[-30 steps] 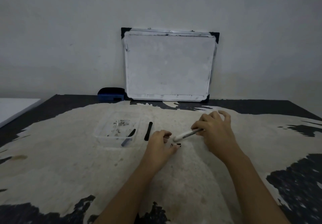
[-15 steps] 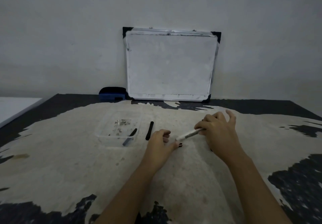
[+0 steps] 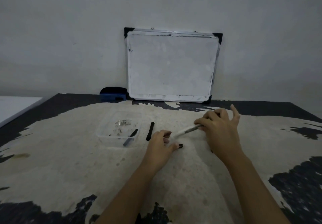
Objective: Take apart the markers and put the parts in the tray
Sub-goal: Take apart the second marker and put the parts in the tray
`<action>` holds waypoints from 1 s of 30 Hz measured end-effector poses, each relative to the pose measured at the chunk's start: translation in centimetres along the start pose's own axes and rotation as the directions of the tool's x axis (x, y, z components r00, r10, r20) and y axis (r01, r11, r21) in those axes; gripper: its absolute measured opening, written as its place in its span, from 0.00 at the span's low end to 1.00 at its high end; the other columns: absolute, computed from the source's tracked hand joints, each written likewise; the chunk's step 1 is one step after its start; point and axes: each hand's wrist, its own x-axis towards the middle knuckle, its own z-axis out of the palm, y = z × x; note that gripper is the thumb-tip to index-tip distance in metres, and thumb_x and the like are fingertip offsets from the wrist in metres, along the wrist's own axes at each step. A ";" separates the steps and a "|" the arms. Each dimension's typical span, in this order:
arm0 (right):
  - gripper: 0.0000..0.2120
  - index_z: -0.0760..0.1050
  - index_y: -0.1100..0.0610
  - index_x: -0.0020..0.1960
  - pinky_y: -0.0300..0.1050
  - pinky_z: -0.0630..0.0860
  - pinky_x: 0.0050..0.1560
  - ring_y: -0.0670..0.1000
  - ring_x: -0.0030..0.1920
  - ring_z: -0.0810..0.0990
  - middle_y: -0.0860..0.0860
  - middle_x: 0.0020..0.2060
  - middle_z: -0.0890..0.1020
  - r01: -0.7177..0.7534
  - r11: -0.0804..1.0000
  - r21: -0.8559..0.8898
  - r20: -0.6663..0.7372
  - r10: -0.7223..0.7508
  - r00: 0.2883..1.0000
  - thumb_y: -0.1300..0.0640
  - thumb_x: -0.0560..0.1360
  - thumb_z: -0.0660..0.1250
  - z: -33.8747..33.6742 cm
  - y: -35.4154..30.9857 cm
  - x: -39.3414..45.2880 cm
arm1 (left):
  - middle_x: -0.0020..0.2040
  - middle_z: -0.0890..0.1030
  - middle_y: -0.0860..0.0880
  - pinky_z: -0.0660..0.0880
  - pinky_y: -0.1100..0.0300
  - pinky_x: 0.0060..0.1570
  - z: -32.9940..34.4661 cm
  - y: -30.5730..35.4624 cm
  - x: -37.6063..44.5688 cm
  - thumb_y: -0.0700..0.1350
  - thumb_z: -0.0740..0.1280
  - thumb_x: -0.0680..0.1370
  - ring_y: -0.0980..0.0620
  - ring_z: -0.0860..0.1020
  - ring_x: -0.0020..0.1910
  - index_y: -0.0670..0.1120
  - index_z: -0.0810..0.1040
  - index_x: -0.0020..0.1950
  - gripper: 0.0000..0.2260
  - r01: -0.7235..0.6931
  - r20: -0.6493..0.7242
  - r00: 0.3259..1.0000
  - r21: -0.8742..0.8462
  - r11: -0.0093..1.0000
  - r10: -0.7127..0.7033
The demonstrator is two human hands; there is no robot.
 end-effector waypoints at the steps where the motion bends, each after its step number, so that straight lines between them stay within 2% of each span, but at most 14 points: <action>1: 0.09 0.83 0.48 0.40 0.66 0.54 0.67 0.58 0.46 0.79 0.48 0.35 0.82 0.009 1.000 -0.002 0.003 -0.009 1.000 0.58 0.63 0.77 0.0 -0.1 0.0 | 0.59 0.74 0.47 0.72 0.68 0.47 0.0 0.0 0.1 0.44 0.68 0.74 0.56 0.74 0.51 0.45 0.72 0.63 0.18 -0.003 -0.006 1.000 0.003 1.000 0.003; 4: 0.09 0.83 0.48 0.40 0.70 0.59 0.65 0.57 0.44 0.79 0.47 0.34 0.82 0.015 1.000 -0.014 0.016 -0.015 1.000 0.58 0.62 0.78 0.1 -0.4 0.1 | 0.61 0.74 0.47 0.70 0.72 0.44 0.0 -0.2 0.2 0.41 0.62 0.78 0.58 0.73 0.50 0.44 0.72 0.64 0.14 -0.022 -0.028 0.999 0.030 0.999 0.023; 7: 0.09 0.83 0.48 0.40 0.64 0.53 0.67 0.57 0.46 0.79 0.48 0.36 0.82 -0.016 1.000 -0.003 0.004 0.016 1.000 0.59 0.64 0.77 0.0 -0.2 0.1 | 0.62 0.75 0.47 0.68 0.70 0.48 0.0 -0.3 0.3 0.41 0.59 0.79 0.59 0.71 0.52 0.45 0.72 0.64 0.13 -0.018 -0.050 0.999 0.045 0.999 0.021; 10: 0.10 0.83 0.47 0.40 0.70 0.59 0.64 0.57 0.46 0.79 0.47 0.35 0.83 -0.015 1.000 0.003 0.096 0.015 0.995 0.58 0.63 0.78 0.2 -0.3 -0.1 | 0.63 0.74 0.47 0.67 0.69 0.51 -0.1 -0.2 0.3 0.42 0.57 0.80 0.60 0.70 0.53 0.45 0.72 0.64 0.13 -0.017 -0.057 0.998 0.044 0.999 0.019; 14: 0.07 0.82 0.47 0.45 0.66 0.53 0.67 0.56 0.50 0.76 0.46 0.40 0.82 -0.088 0.984 0.157 0.052 0.081 0.995 0.56 0.68 0.73 -0.4 -0.4 0.0 | 0.58 0.76 0.48 0.69 0.79 0.40 -0.1 -0.2 0.3 0.42 0.58 0.80 0.58 0.72 0.49 0.45 0.73 0.64 0.13 -0.041 -0.086 0.995 0.025 0.999 0.043; 16: 0.06 0.81 0.47 0.46 0.63 0.50 0.69 0.55 0.52 0.75 0.46 0.41 0.82 -0.086 0.977 0.194 0.036 0.081 0.996 0.55 0.70 0.71 -0.6 -0.7 0.1 | 0.53 0.79 0.48 0.71 0.77 0.39 -0.1 -0.2 0.2 0.42 0.59 0.80 0.56 0.75 0.47 0.45 0.75 0.61 0.12 -0.050 -0.088 0.995 -0.016 0.999 0.049; 20: 0.04 0.79 0.48 0.46 0.64 0.48 0.69 0.55 0.52 0.76 0.46 0.41 0.81 -0.080 0.979 0.189 0.049 0.072 0.996 0.55 0.72 0.69 -0.5 -0.8 0.0 | 0.42 0.82 0.48 0.77 0.59 0.46 -0.1 0.0 0.5 0.42 0.56 0.81 0.51 0.79 0.42 0.42 0.79 0.52 0.12 -0.030 -0.077 0.997 -0.176 0.984 0.017; 23: 0.04 0.79 0.48 0.47 0.65 0.50 0.69 0.55 0.52 0.76 0.46 0.41 0.82 -0.097 0.979 0.180 0.085 0.083 0.993 0.55 0.72 0.69 -0.5 -0.9 0.0 | 0.38 0.82 0.48 0.76 0.65 0.40 0.1 0.4 0.5 0.45 0.53 0.81 0.53 0.79 0.37 0.42 0.78 0.52 0.15 0.037 -0.065 0.996 -0.324 0.945 -0.061; 27: 0.05 0.79 0.47 0.47 0.65 0.53 0.69 0.55 0.52 0.76 0.47 0.43 0.81 -0.091 0.975 0.201 0.103 0.071 0.992 0.54 0.72 0.69 -0.2 -1.1 -0.2 | 0.37 0.81 0.49 0.76 0.69 0.37 0.3 0.4 0.3 0.43 0.59 0.79 0.55 0.78 0.36 0.44 0.77 0.49 0.08 -0.008 -0.061 0.998 -0.354 0.935 -0.014; 30: 0.11 0.79 0.47 0.52 0.63 0.57 0.69 0.57 0.60 0.73 0.52 0.56 0.78 -0.137 0.956 0.258 -0.021 0.147 0.989 0.52 0.70 0.71 0.1 -1.2 -0.2 | 0.37 0.80 0.48 0.77 0.69 0.37 0.2 0.2 0.6 0.41 0.61 0.78 0.59 0.78 0.33 0.41 0.77 0.50 0.07 0.030 -0.083 0.994 -0.397 0.917 -0.068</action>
